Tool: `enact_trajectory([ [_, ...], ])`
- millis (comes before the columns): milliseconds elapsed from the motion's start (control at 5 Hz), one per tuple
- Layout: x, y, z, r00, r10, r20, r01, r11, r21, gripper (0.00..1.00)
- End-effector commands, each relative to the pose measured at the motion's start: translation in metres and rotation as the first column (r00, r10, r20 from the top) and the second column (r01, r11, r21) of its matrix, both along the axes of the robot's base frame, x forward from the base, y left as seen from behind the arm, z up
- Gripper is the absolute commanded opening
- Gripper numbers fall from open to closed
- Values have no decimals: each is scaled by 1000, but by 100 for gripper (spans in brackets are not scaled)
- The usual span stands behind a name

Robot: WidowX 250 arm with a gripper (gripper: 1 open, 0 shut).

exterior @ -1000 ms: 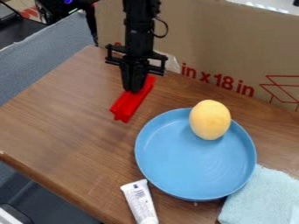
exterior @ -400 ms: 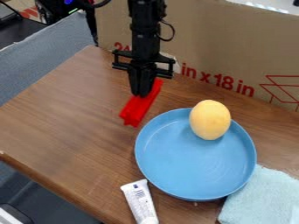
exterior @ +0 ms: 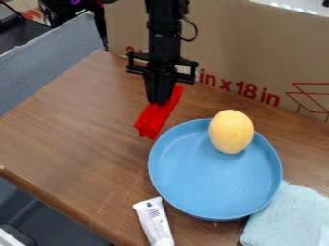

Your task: Put the red object on the blue plate

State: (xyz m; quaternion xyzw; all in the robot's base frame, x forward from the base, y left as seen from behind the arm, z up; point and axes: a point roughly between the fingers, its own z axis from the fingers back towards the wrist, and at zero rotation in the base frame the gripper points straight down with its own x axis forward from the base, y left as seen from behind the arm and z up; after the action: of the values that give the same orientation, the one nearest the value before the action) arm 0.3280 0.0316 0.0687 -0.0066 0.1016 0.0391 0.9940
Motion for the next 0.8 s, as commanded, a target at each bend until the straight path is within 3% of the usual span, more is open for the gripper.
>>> enact_trajectory([
  [0,3,-5,27,996,-7,84,6,1000,12,0],
  [200,-3,-19,30,993,-32,110,32,999,-2,0],
  [400,5,-17,36,990,-39,138,39,999,0,0],
  [600,15,-18,36,990,-37,133,38,999,-5,0],
])
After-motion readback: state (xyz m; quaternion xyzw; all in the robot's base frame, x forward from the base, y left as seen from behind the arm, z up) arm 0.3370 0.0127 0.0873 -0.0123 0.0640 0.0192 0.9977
